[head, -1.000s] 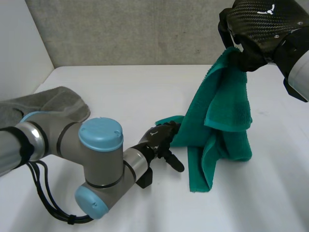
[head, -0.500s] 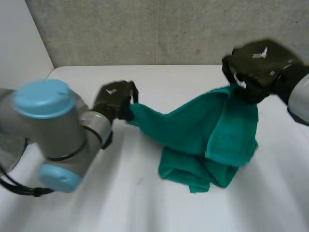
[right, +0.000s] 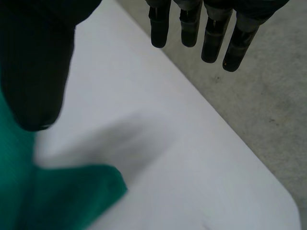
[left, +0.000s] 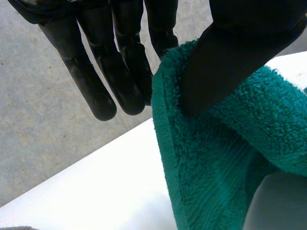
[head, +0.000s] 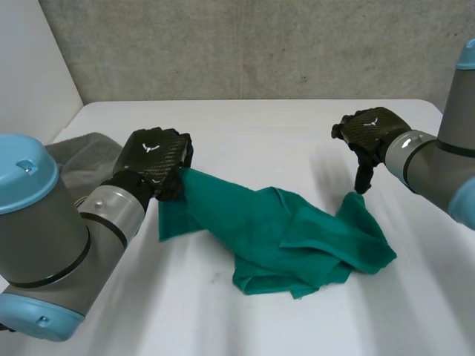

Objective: Fold the laundry.

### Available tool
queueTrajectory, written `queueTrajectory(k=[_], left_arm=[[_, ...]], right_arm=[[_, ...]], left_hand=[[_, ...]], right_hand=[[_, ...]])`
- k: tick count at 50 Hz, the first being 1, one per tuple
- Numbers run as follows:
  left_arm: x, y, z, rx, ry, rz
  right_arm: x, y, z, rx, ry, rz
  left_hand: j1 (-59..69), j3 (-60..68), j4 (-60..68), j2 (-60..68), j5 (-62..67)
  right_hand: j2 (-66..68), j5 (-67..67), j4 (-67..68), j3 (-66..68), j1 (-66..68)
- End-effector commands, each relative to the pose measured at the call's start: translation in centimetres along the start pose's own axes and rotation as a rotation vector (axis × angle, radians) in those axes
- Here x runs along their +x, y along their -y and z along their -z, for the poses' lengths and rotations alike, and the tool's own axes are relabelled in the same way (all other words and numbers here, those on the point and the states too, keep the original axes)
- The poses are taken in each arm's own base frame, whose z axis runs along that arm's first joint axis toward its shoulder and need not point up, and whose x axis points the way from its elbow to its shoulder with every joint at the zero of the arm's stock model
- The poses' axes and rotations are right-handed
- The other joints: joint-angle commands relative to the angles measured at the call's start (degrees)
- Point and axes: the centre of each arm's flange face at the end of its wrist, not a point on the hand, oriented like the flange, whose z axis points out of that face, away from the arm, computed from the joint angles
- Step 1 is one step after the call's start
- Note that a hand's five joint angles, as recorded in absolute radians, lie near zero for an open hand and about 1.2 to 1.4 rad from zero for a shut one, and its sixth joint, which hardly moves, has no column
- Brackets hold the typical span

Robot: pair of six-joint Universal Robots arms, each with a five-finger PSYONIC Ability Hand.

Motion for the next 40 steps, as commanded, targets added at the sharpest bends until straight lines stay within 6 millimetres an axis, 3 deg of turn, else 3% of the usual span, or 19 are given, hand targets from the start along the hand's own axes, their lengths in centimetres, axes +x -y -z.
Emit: queueTrajectory(k=[1,4,9,18,24,29,32,37,40], left_arm=[[0.2,-0.6,-0.1,-0.019,-0.005,0.003],[0.2,-0.9,0.0,-0.031,-0.007,0.003],[0.2,-1.0,0.3,-0.039,-0.008,0.003],[0.1,-1.3,0.5,-0.049,-0.003,0.004],[0.0,-1.7,0.6,-0.063,-0.001,0.003],[0.0,-1.9,0.7,-0.072,-0.002,0.003],[0.0,-2.0,0.7,-0.075,0.0,0.003],[-0.7,-1.7,0.8,-0.08,0.018,0.004],[-1.9,-0.9,1.1,-0.081,0.052,0.007]], right_arm=[[-1.4,0.1,4.3,0.032,0.021,-0.349],[-2.6,-1.2,4.7,-0.001,0.062,-0.478],[-4.3,-2.4,5.2,-0.056,0.117,-0.552],[-9.1,-4.2,4.5,-0.072,0.189,-0.397],[-9.6,-5.6,2.8,-0.075,0.134,-0.313],[-9.5,-6.1,1.5,-0.071,0.082,-0.279],[-8.5,-5.2,0.8,-0.014,0.044,-0.271],[-6.8,-2.1,1.4,0.09,0.008,-0.203],[-3.8,0.5,2.6,0.154,-0.061,-0.096]], left_hand=[[14.2,11.9,11.4,11.5,13.9],[14.2,11.9,11.4,11.5,13.9],[14.2,11.9,11.4,11.5,13.9],[14.2,11.9,11.4,11.5,13.9],[14.2,11.9,11.4,11.5,13.9],[14.2,11.9,11.4,11.5,13.9],[14.2,11.9,11.4,11.5,13.9],[14.2,11.9,11.4,11.5,13.9],[14.2,11.9,11.4,11.5,13.9]], right_hand=[[-2.6,-3.9,-3.3,-2.3,-1.5],[-2.6,-3.9,-3.3,-2.3,-1.5],[-2.6,-3.9,-3.3,-2.3,-1.5],[2.3,1.1,1.7,2.7,3.4],[9.5,8.3,8.9,9.9,10.6],[32.9,31.6,32.3,33.3,34.0],[65.8,64.6,65.2,66.2,66.9],[67.4,66.1,66.7,67.7,68.5],[67.4,66.1,66.7,67.7,68.5]])
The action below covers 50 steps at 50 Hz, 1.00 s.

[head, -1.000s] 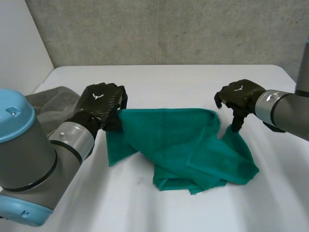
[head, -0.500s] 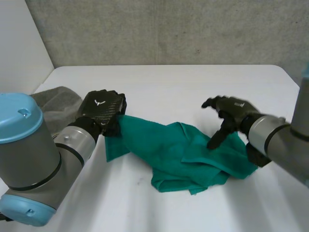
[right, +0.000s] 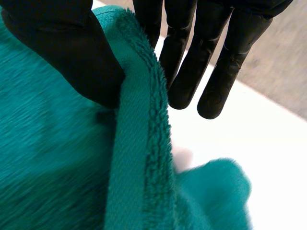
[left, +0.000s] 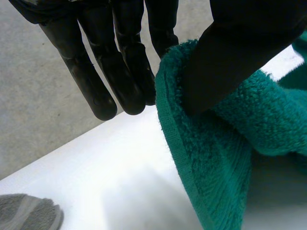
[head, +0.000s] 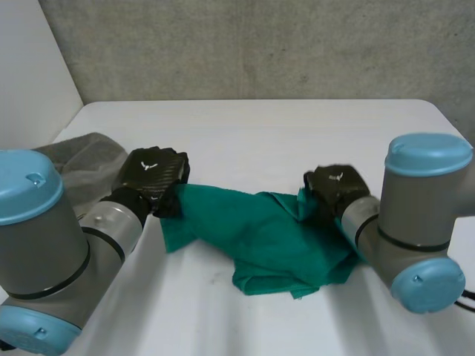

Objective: Fold the laundry.

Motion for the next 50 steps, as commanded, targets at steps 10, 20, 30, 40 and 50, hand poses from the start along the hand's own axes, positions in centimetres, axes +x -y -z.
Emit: queueTrajectory(k=[10,20,30,40,50], left_arm=[[-3.8,2.5,1.7,-0.023,0.094,-0.138],[-3.2,-2.7,-1.8,-0.203,0.031,-0.338],[-5.7,3.8,-11.3,0.135,0.183,-0.436],[-7.8,18.2,-8.8,0.775,0.467,-0.462],[-6.6,12.4,-7.2,0.571,0.382,-0.468]], right_arm=[[6.4,6.6,5.3,-0.112,-0.065,0.544],[6.2,5.2,2.4,-0.171,-0.025,0.576],[10.0,15.3,-3.4,0.339,-0.418,0.583],[11.9,25.1,0.8,0.823,-0.67,0.547],[10.9,20.9,-0.2,0.75,-0.462,0.492]], left_hand=[[14.2,11.9,11.4,11.5,13.9],[14.2,11.9,11.4,11.5,13.9],[14.2,11.9,11.4,11.5,13.9],[14.2,11.9,11.4,11.5,13.9],[14.2,11.9,11.4,11.5,13.9]], right_hand=[[12.8,14.1,12.4,12.6,24.2],[12.8,14.1,12.4,12.6,24.2],[12.8,14.1,12.4,12.6,24.2],[12.8,14.1,12.4,12.6,24.2],[12.8,14.1,12.4,12.6,24.2]])
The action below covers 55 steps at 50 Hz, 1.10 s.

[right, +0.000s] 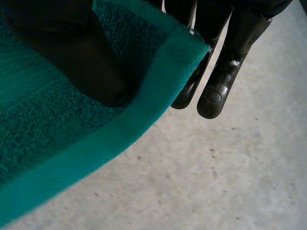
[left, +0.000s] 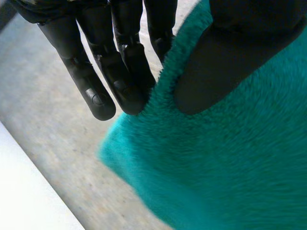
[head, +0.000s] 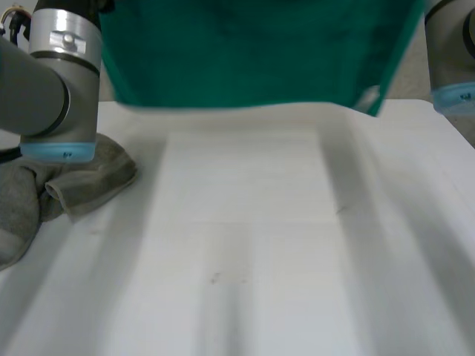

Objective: Fold the laundry.

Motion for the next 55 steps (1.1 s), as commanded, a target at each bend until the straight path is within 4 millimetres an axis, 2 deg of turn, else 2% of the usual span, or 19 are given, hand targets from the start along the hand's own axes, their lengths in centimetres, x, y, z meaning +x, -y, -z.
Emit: queueTrajectory(k=[1,5,6,9,10,13,15,17,20,22,24,25,29,31,37,41,44,49,55], left_arm=[[2.1,-2.8,5.0,-0.17,-0.129,-0.003],[3.2,-4.9,8.6,-0.294,-0.215,-0.011],[3.8,-5.7,10.3,-0.348,-0.255,-0.008],[4.6,-7.1,13.0,-0.427,-0.309,-0.011],[5.0,-7.8,14.7,-0.473,-0.341,-0.017],[5.7,-9.0,17.0,-0.537,-0.389,-0.022],[6.8,-10.6,19.4,-0.615,-0.445,-0.026],[7.3,-11.2,20.4,-0.65,-0.472,-0.026],[8.2,-12.2,22.5,-0.715,-0.53,-0.025],[8.6,-12.5,24.0,-0.764,-0.58,-0.025],[8.8,-12.6,24.5,-0.786,-0.602,-0.022],[8.8,-12.5,24.6,-0.798,-0.612,-0.02],[8.3,-12.5,24.3,-0.802,-0.594,-0.015],[7.9,-12.4,23.9,-0.8,-0.575,-0.018],[4.2,-12.0,21.4,-0.796,-0.429,0.035],[3.1,-11.0,21.0,-0.815,-0.374,0.164],[2.8,-10.7,21.3,-0.853,-0.379,0.251],[1.3,-12.1,22.0,-0.982,-0.366,0.375],[1.3,-12.6,22.2,-1.018,-0.385,0.453]], right_arm=[[-2.3,-2.8,3.2,-0.084,0.168,-0.08],[-3.9,-6.0,6.4,-0.199,0.301,-0.086],[-4.7,-7.2,8.2,-0.255,0.37,-0.096],[-6.4,-8.6,11.5,-0.336,0.505,-0.125],[-7.4,-9.5,13.8,-0.393,0.593,-0.153],[-8.5,-11.0,17.8,-0.489,0.725,-0.198],[-8.8,-11.5,19.4,-0.527,0.767,-0.219],[-8.8,-12.2,20.8,-0.572,0.791,-0.244],[-8.2,-12.7,21.4,-0.609,0.782,-0.25],[-7.6,-12.5,21.6,-0.619,0.769,-0.254],[-7.2,-12.3,21.6,-0.617,0.758,-0.251],[-6.9,-12.0,21.5,-0.617,0.751,-0.253],[-6.5,-12.0,21.6,-0.656,0.714,-0.283],[-6.4,-12.1,21.6,-0.673,0.699,-0.305],[-5.6,-13.4,21.5,-0.727,0.639,-0.344],[-5.1,-14.3,21.4,-0.75,0.611,-0.333],[-4.8,-14.7,21.2,-0.762,0.591,-0.324],[-4.2,-15.3,21.0,-0.782,0.56,-0.315],[-4.5,-15.3,21.4,-0.789,0.571,-0.321]], left_hand=[[14.2,11.6,11.2,11.4,13.9],[14.2,11.6,11.2,11.4,13.9],[14.2,11.6,11.2,11.4,13.9],[14.2,11.6,11.2,11.4,13.9],[14.2,11.6,11.2,11.4,13.9],[14.2,11.6,11.2,11.4,13.9],[14.2,11.6,11.2,11.4,13.9],[14.2,11.6,11.2,11.4,13.9],[13.7,11.2,10.7,10.9,13.4],[4.6,2.1,1.7,1.9,4.3],[-5.3,-7.8,-8.2,-8.0,-5.6],[-17.8,-20.3,-20.8,-20.6,-18.1],[-43.4,-45.9,-46.4,-46.2,-43.7],[-48.5,-51.0,-51.5,-51.3,-48.8],[-51.4,-53.9,-54.4,-54.2,-51.7],[-53.6,-56.1,-56.6,-56.3,-53.9],[-53.6,-56.1,-56.6,-56.4,-53.9],[-52.9,-55.4,-55.9,-55.7,-53.2],[-48.6,-51.1,-51.5,-51.3,-48.9]], right_hand=[[12.8,13.2,11.9,12.2,23.5],[12.8,13.2,11.9,12.2,23.5],[12.8,13.2,11.9,12.2,23.5],[12.8,13.2,11.9,12.2,23.5],[12.8,13.2,11.9,12.2,23.5],[12.8,13.2,11.9,12.2,23.5],[12.8,13.2,11.9,12.2,23.5],[12.8,13.2,11.9,12.2,23.5],[12.8,13.2,11.9,12.2,23.5],[12.8,13.2,11.9,12.2,23.5],[12.8,13.2,11.9,12.2,23.5],[12.8,13.2,11.9,12.2,23.5],[12.8,13.2,11.9,12.2,23.5],[12.8,13.2,11.9,12.2,23.5],[12.8,13.2,11.9,12.2,23.5],[12.8,13.2,11.9,12.2,23.5],[12.8,13.2,11.9,12.2,23.5],[12.8,13.2,11.9,12.2,23.5],[12.8,13.2,11.9,12.2,23.5]])
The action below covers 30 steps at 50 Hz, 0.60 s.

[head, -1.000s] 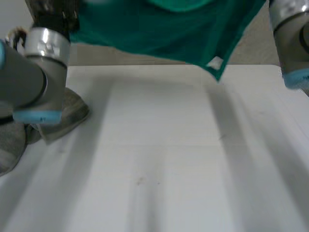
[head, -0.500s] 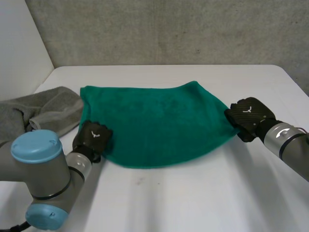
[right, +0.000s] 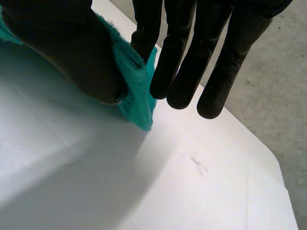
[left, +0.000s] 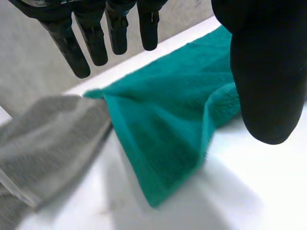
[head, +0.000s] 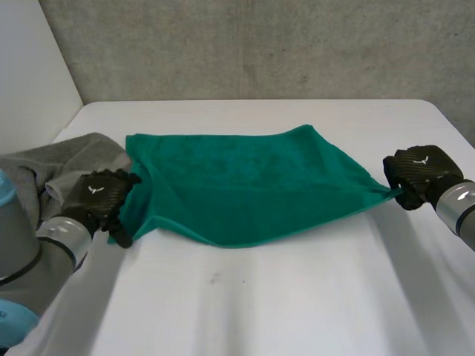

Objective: Fold the laundry.

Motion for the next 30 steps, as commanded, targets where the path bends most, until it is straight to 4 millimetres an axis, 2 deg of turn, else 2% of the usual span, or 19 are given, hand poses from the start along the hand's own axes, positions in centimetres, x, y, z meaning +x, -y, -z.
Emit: queueTrajectory(k=[1,9,15,21,27,30], left_arm=[[-0.8,-1.0,-0.3,-0.07,-0.059,0.109],[0.0,-1.9,-2.0,-0.095,-0.083,0.146],[1.7,-2.0,-3.4,-0.091,-0.128,0.127],[1.5,-2.9,-5.3,-0.12,-0.064,0.115],[1.6,-2.9,-6.0,-0.117,-0.055,0.107],[1.9,-2.9,-6.2,-0.116,-0.056,0.1]], right_arm=[[-0.2,-0.3,0.1,-0.01,0.006,-0.005],[-0.2,-0.5,0.2,-0.014,0.005,-0.01],[-0.2,-0.5,0.2,-0.014,0.005,-0.008],[-0.2,-0.5,0.2,-0.016,0.003,-0.008],[-0.2,-0.5,0.2,-0.017,0.001,-0.008],[-0.2,-0.5,0.2,-0.019,0.003,-0.009]], left_hand=[[4.6,4.5,4.9,4.9,4.9],[14.5,14.4,14.8,14.8,14.8],[20.9,20.8,21.2,21.2,21.2],[25.3,25.2,25.6,25.6,25.6],[30.5,30.4,30.8,30.8,30.8],[40.9,40.8,41.2,41.2,41.2]], right_hand=[[12.8,13.2,11.9,12.2,23.5],[12.8,13.2,11.9,12.2,23.5],[12.8,13.2,11.9,12.2,23.5],[12.8,13.2,11.9,12.2,23.5],[12.8,13.2,11.9,12.2,23.5],[12.8,13.2,11.9,12.2,23.5]])
